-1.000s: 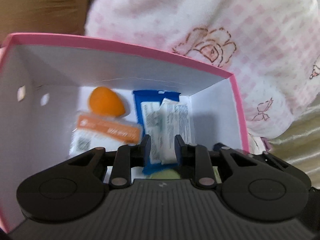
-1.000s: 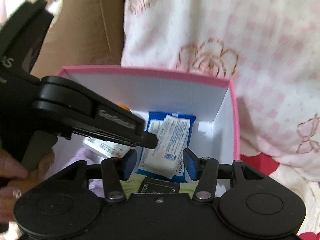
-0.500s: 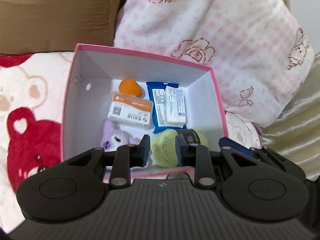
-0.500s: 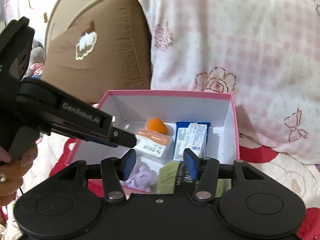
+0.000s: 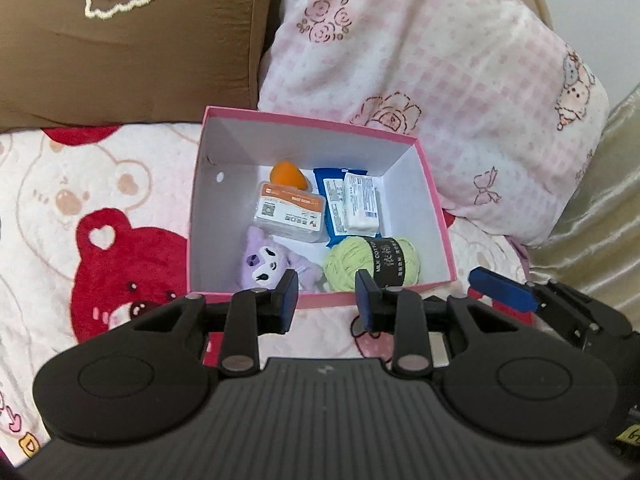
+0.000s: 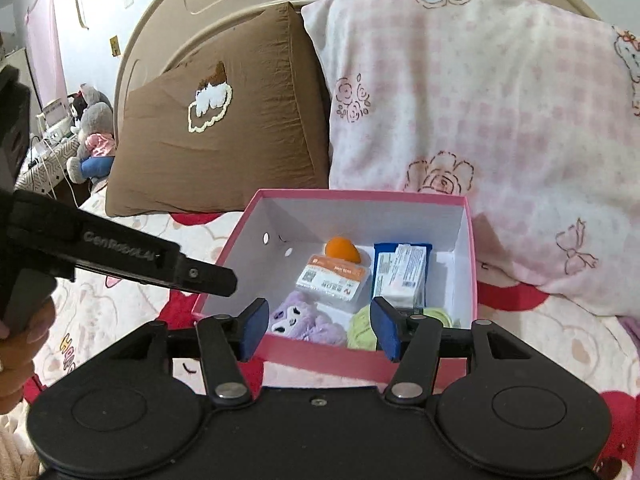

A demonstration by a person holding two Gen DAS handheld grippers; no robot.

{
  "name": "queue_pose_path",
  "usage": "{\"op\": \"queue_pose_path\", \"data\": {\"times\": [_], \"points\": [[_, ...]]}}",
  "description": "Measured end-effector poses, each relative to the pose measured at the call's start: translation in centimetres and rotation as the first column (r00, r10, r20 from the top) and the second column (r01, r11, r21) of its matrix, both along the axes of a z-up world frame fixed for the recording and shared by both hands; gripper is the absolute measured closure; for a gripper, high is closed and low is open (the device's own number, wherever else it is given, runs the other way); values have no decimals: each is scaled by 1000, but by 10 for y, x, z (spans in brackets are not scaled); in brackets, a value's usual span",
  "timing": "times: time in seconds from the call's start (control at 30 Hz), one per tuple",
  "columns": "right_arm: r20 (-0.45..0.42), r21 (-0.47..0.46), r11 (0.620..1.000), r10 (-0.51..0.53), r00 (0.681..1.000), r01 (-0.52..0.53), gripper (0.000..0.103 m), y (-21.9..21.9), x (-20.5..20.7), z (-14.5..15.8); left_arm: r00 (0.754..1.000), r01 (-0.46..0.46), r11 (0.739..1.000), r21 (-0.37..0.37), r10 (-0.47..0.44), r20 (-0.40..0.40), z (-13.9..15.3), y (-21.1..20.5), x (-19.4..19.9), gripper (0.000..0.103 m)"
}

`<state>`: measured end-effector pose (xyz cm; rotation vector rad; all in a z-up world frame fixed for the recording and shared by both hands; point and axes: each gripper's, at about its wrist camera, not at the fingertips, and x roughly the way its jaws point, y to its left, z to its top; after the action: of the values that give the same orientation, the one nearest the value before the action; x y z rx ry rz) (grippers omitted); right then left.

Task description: Organize objects

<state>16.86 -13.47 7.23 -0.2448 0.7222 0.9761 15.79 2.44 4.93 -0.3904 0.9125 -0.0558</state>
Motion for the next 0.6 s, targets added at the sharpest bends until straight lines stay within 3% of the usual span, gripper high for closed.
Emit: {"op": "queue_pose_path", "data": {"times": [0.27,0.4,0.6], "points": [[-28,-11,999,-31,999,31,42,-11,-20,-3,999,-20,997,81,22,-24,-8,0,-26,72],[-16,-25,998,-49,999,49,40,-14,-27,-1,999,-29,997,74,31,-31,-9,5,-39,65],[73,-42,999,-2,997,5,24,-16,-46,4,999,-48,995,88,50,-17,-4,13,-63,55]]}}
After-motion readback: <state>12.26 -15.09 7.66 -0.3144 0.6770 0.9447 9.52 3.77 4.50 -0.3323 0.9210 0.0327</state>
